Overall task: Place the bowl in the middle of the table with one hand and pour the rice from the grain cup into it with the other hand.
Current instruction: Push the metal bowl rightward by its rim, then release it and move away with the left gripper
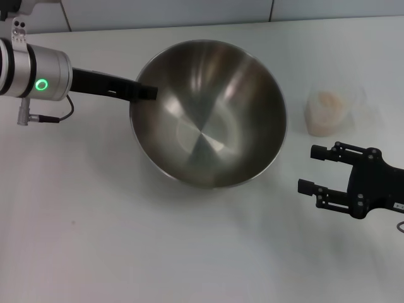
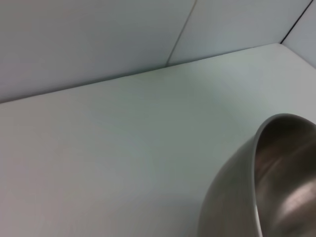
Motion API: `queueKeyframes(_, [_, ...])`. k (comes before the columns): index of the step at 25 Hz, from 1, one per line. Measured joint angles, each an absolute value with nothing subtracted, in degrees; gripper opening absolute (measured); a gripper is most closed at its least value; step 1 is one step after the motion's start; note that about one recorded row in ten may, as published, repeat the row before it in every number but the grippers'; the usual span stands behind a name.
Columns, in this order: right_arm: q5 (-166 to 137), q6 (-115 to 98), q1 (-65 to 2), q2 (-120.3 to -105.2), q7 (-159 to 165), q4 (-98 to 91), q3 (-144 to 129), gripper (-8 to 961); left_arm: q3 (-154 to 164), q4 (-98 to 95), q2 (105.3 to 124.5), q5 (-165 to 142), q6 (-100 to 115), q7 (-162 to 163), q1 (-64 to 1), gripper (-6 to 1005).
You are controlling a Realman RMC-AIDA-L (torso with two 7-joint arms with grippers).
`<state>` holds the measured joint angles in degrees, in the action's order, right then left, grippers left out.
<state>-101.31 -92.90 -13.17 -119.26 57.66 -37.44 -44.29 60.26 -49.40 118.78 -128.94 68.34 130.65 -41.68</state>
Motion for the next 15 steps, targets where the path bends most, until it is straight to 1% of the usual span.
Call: queueKeyframes(15, [-101.5,-92.9,-13.2,-119.26,57.6,-37.4,-44.3,641,60.2,-47.6,118.8,-127.4,67.0,128.9,-41.6,215])
